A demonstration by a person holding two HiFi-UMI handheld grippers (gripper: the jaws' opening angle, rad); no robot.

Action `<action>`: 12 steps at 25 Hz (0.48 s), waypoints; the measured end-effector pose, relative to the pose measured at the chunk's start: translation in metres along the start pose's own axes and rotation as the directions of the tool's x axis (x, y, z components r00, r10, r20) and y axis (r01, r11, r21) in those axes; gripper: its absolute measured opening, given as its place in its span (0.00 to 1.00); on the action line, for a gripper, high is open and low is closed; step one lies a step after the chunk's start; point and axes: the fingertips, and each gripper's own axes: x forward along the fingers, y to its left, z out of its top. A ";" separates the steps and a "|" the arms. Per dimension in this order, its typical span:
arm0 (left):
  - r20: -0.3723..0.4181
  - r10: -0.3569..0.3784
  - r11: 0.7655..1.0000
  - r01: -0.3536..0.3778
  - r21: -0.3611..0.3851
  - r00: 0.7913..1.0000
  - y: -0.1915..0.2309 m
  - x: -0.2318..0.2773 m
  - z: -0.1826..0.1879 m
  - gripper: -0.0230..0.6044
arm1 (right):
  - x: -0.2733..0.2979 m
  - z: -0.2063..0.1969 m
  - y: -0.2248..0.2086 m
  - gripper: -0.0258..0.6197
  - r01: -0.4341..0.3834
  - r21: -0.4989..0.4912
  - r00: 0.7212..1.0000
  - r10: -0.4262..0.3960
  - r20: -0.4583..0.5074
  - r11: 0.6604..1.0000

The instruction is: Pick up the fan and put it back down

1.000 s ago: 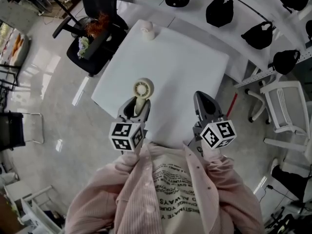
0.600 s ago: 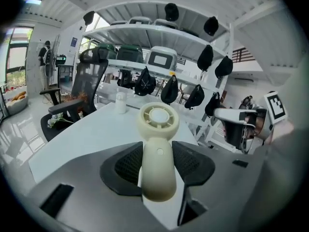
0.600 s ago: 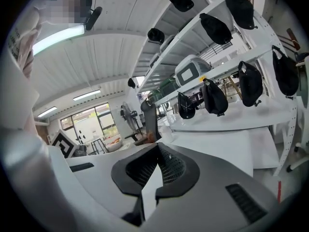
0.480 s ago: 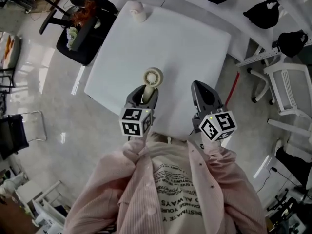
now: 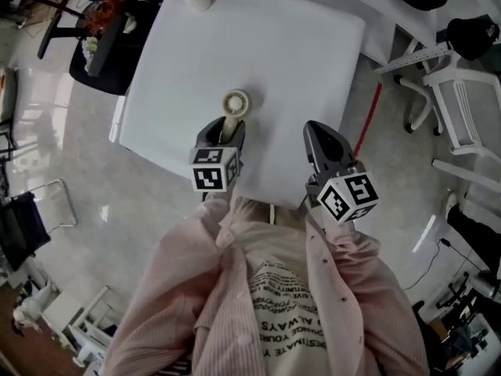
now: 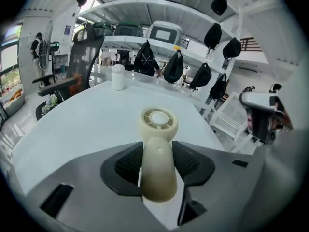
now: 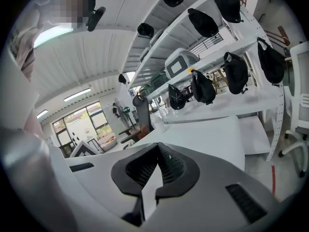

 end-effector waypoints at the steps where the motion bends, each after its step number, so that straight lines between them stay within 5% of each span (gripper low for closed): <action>1: -0.010 -0.002 1.000 0.002 0.003 1.000 0.000 0.004 -0.003 0.33 | -0.001 -0.001 -0.002 0.04 0.007 0.001 1.000 -0.007 -0.001 1.000; 12: -0.074 -0.004 1.000 0.004 0.002 0.997 -0.003 0.029 -0.026 0.33 | 0.001 -0.008 -0.008 0.04 0.024 0.008 1.000 -0.024 -0.004 1.000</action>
